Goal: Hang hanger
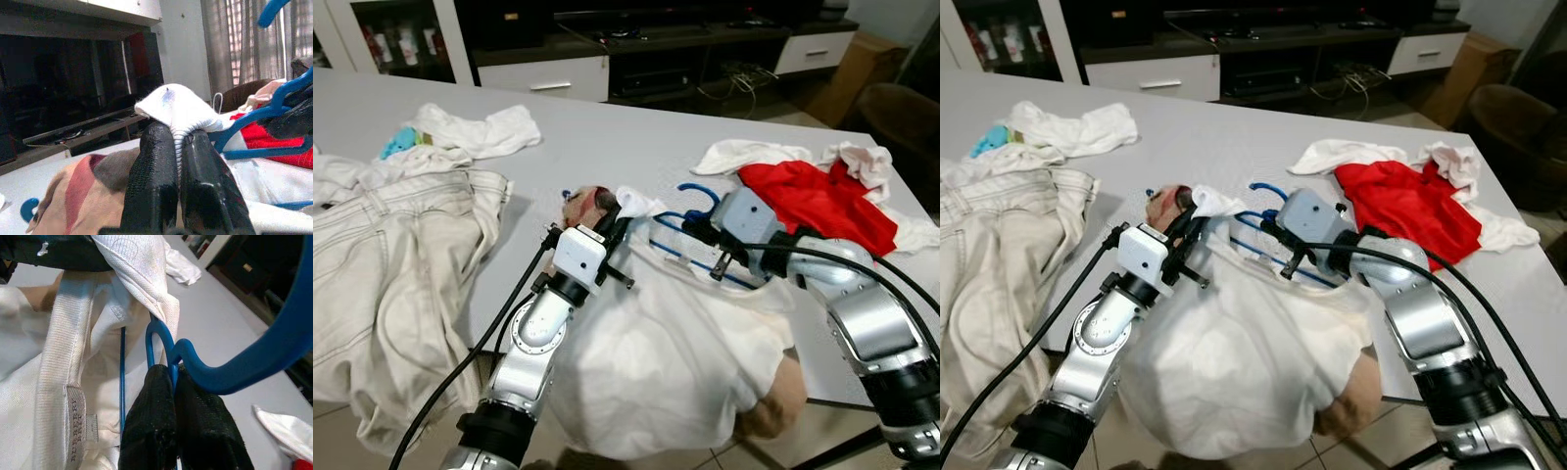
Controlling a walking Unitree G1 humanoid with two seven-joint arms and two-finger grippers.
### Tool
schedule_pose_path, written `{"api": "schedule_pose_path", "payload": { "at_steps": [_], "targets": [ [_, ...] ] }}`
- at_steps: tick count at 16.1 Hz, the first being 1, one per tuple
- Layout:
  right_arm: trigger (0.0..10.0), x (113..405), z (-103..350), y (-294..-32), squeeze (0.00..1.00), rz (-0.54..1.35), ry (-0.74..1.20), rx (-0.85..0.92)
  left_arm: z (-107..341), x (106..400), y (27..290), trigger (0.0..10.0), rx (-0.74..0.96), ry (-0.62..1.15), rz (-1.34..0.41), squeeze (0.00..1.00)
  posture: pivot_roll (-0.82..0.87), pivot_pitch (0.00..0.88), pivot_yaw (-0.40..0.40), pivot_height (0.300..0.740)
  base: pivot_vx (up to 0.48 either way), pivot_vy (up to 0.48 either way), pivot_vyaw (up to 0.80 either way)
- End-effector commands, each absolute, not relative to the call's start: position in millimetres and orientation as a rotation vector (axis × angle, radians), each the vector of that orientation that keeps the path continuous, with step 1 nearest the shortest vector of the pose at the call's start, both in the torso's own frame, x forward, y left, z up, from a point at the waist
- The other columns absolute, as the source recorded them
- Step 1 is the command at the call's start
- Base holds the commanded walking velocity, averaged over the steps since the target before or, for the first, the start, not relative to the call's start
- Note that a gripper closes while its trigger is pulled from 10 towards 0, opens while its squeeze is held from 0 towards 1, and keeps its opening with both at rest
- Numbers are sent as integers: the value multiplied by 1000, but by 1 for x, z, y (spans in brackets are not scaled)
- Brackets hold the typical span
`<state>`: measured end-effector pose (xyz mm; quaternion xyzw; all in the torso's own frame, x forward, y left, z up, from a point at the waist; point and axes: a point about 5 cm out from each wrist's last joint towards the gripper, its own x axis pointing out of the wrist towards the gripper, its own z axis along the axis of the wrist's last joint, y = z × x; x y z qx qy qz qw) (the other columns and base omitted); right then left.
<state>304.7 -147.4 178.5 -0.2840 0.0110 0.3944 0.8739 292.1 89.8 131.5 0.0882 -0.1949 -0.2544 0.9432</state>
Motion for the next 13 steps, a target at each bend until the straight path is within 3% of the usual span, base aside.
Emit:
{"api": "schedule_pose_path", "payload": {
  "at_steps": [1, 7, 10, 13],
  "targets": [
    [0, 305, 189, -164, 0, 755, -28, -660, 137, 294, 89, 0, 189, -422, -514, 0, -28, 0, -44, 740, 0, 0, 0],
    [0, 289, 204, -186, 0, 776, -157, -672, 138, 295, 89, 0, 193, -423, -515, 0, -33, 0, -39, 740, 0, 0, 0],
    [0, 282, 194, -202, 0, 813, -83, -890, 137, 295, 89, 0, 195, -420, -517, 0, -38, 0, -35, 740, 0, 0, 0],
    [0, 280, 185, -199, 0, 859, -60, -1028, 138, 296, 88, 0, 195, -421, -521, 0, -41, 0, -32, 740, 0, 0, 0]
  ]
}}
